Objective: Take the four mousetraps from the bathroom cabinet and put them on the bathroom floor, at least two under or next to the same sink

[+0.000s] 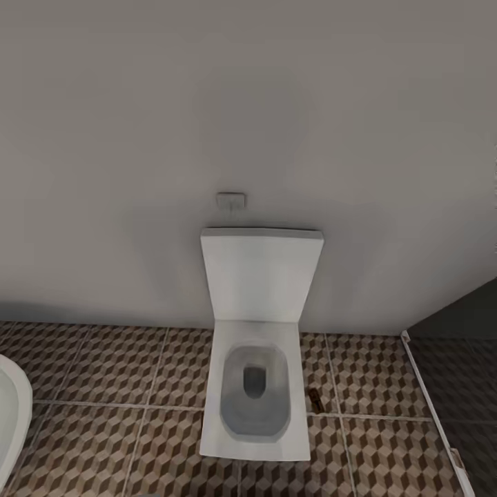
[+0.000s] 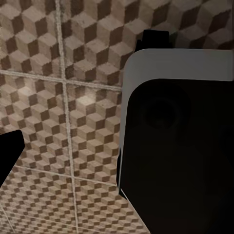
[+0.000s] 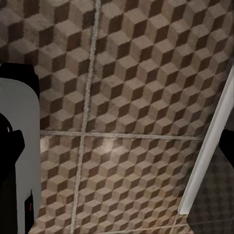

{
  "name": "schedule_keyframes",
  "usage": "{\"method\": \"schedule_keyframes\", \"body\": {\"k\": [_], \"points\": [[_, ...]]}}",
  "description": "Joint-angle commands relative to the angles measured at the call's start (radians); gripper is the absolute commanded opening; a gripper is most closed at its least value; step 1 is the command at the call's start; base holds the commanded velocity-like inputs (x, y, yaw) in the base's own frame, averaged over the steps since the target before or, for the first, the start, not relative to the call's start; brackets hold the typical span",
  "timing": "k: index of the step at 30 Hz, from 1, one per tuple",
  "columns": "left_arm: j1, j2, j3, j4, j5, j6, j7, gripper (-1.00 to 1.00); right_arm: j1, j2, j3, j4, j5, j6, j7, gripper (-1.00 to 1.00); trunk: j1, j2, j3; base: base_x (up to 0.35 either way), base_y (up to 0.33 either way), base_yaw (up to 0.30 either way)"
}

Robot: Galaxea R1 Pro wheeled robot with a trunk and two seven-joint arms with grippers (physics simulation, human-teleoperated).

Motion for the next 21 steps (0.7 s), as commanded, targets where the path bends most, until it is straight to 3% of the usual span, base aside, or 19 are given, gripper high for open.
{"method": "schedule_keyframes", "body": {"k": [1,21], "points": [[0.000,0.000,0.000,0.000,0.000,0.000,0.000,1.00,0.000,0.000,0.000,0.000,0.000,0.000,0.000,1.00,-0.004,0.007,0.005,0.000,0.000,-0.081],[0.000,0.000,0.000,0.000,0.000,0.000,0.000,1.00,0.002,0.000,0.000,0.000,0.000,0.000,0.001,1.00,-0.081,0.147,0.099,0.000,0.000,-0.081]]}}
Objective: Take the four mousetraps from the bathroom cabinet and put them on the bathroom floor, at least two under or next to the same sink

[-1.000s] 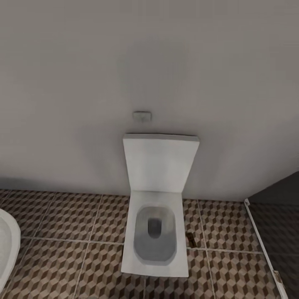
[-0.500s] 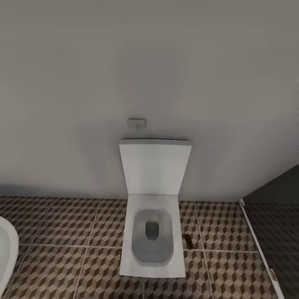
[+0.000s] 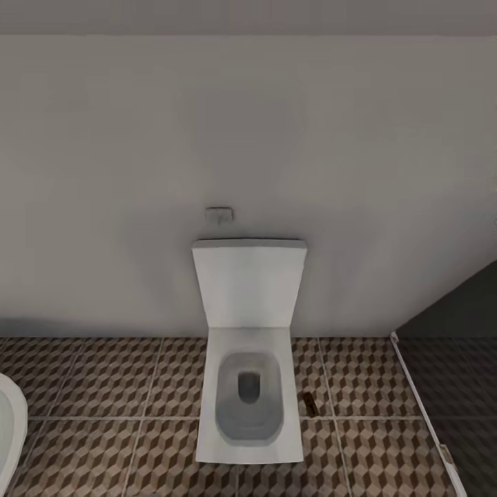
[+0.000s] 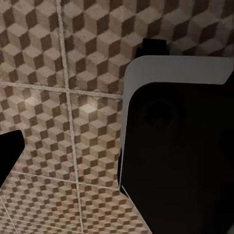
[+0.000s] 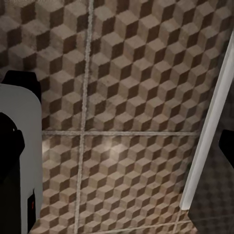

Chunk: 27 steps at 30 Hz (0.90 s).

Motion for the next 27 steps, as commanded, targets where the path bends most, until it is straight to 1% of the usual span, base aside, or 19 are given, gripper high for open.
{"method": "schedule_keyframes", "body": {"k": [1,20,27], "points": [[0.000,0.000,0.000,0.000,0.000,0.000,0.000,1.00,0.000,0.000,0.000,0.000,0.000,0.000,0.000,1.00,-0.004,0.007,0.005,0.000,0.000,-0.081],[0.000,0.000,0.000,0.001,0.000,0.000,0.000,1.00,0.000,0.000,0.000,0.000,0.000,0.000,0.000,1.00,-0.004,0.007,0.035,0.000,0.000,-0.081],[0.000,0.004,0.001,0.002,0.001,0.000,0.001,1.00,0.000,0.000,0.000,0.000,0.000,0.000,0.000,1.00,-0.004,0.007,0.046,0.000,0.000,-0.081]]}}
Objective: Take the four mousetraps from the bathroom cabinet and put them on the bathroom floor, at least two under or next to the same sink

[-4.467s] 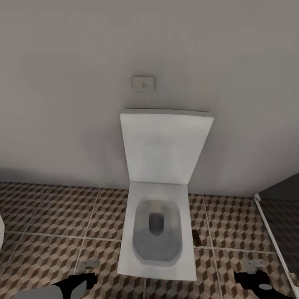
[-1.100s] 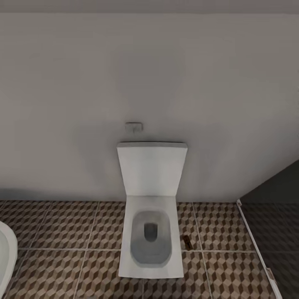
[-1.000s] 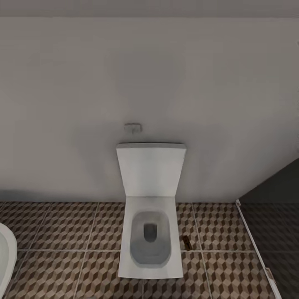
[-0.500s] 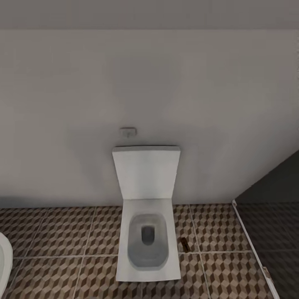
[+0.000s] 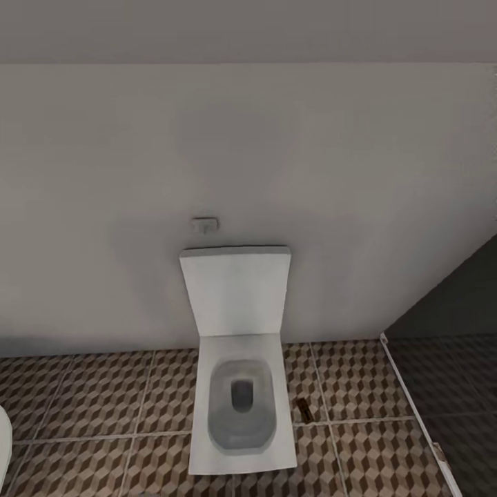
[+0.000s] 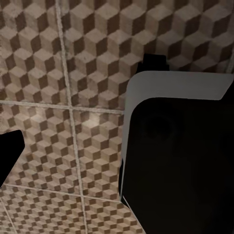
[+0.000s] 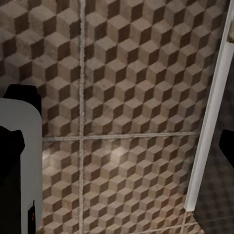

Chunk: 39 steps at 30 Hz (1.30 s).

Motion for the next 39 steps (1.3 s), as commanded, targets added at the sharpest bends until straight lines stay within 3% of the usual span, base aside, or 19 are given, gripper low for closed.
{"method": "schedule_keyframes", "body": {"k": [1,39], "points": [[0.000,0.000,0.000,0.000,0.000,0.000,0.000,1.00,0.000,0.000,0.000,0.000,0.000,0.000,0.000,1.00,0.000,0.000,0.002,0.000,0.000,-0.081],[0.000,0.003,0.000,0.002,-0.001,0.001,0.006,1.00,0.000,0.005,0.001,-0.001,0.004,-0.001,-0.001,1.00,0.000,0.000,0.062,0.000,0.000,-0.029]]}}
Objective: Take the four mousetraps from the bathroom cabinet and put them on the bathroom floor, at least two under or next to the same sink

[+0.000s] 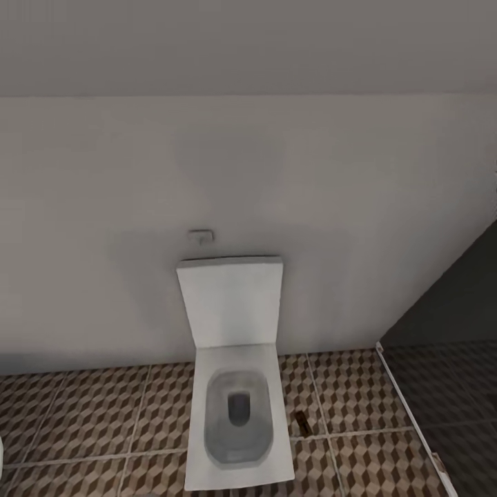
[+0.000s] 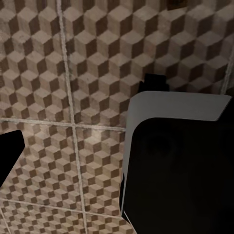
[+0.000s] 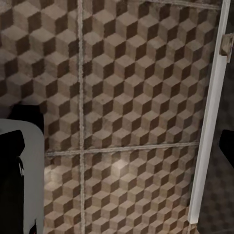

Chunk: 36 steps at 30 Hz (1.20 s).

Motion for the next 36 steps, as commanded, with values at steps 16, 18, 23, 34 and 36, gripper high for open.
{"method": "schedule_keyframes", "body": {"k": [16,18,23,34,36], "points": [[0.000,-0.001,-0.001,-0.003,-0.001,0.001,0.001,1.00,0.000,0.013,-0.001,0.000,-0.001,-0.001,0.000,1.00,0.000,0.000,0.026,0.000,0.000,-0.002],[0.000,-0.001,0.000,-0.003,-0.001,0.001,0.001,1.00,0.000,0.013,-0.001,0.000,-0.001,-0.001,0.000,1.00,0.000,0.000,0.029,0.000,0.000,-0.036],[0.000,-0.001,-0.001,-0.003,-0.001,0.001,0.002,1.00,0.000,0.015,0.000,0.000,0.001,-0.001,0.000,1.00,0.000,0.000,0.037,0.000,0.000,-0.054],[0.000,-0.001,-0.001,-0.003,-0.001,0.001,0.001,1.00,0.000,0.016,0.000,-0.001,0.001,-0.002,0.000,1.00,0.000,0.000,0.056,0.000,0.000,-0.072],[0.000,-0.001,-0.001,-0.003,-0.001,0.001,0.001,1.00,0.000,0.016,0.000,-0.001,0.002,-0.002,0.000,1.00,0.000,0.000,0.059,0.000,0.000,-0.082]]}}
